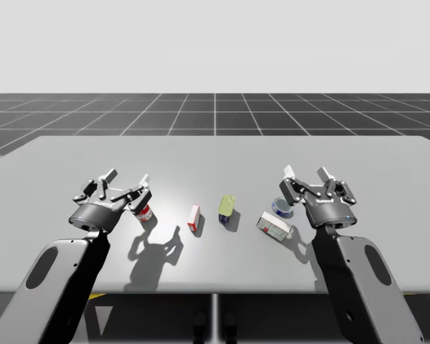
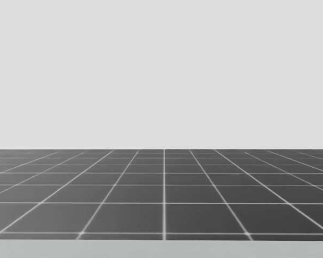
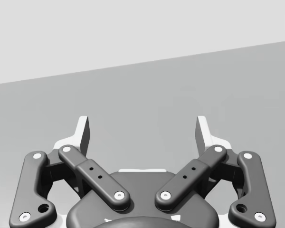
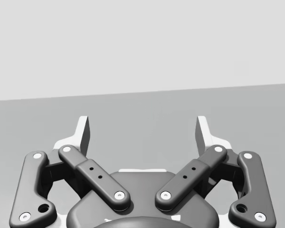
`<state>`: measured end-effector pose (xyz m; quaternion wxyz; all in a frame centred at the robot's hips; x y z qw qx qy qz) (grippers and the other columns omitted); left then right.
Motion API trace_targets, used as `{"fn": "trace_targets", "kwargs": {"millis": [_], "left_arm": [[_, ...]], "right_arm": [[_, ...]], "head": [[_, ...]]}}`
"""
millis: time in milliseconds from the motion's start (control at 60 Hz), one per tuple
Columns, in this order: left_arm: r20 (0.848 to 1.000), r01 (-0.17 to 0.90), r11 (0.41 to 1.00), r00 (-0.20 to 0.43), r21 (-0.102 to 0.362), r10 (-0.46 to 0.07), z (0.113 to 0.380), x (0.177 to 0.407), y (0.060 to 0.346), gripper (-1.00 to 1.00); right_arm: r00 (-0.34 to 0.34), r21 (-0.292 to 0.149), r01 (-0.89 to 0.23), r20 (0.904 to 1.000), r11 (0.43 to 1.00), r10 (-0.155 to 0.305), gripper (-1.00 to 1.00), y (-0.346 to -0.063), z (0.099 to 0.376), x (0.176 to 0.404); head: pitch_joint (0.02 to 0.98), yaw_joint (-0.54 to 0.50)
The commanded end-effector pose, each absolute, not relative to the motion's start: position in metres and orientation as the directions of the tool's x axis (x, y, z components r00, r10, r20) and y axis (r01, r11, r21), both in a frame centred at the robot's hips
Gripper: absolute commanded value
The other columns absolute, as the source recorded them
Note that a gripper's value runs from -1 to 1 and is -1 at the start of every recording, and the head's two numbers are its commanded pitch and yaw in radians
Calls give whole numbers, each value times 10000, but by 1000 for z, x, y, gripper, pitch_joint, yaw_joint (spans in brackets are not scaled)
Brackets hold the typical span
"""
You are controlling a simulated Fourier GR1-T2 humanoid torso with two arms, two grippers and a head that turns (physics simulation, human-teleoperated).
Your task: Grasp the tuna can and hold it up.
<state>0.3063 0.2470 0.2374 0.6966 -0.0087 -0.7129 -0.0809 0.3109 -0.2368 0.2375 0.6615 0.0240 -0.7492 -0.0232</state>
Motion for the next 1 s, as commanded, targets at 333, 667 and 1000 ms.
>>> {"fn": "trace_targets", "kwargs": {"millis": [333, 667, 1000], "left_arm": [[9942, 1183, 9873, -302, 1064, -1036, 238, 306, 247, -1000], [9927, 1133, 9863, -297, 1195, -1169, 237, 307, 249, -1000], [9913, 1317, 9826, -314, 1311, -1280, 236, 308, 244, -1000]], "right_arm": [[-1289, 168, -467, 9914, 9988, -228, -1000, -234, 236, 310], [-1303, -138, -440, 9914, 9989, 80, -1000, -233, 235, 311], [-1239, -218, -387, 9922, 9990, 168, -1000, -233, 235, 310]], "head": [[229, 15], [530, -66], [743, -299]]}}
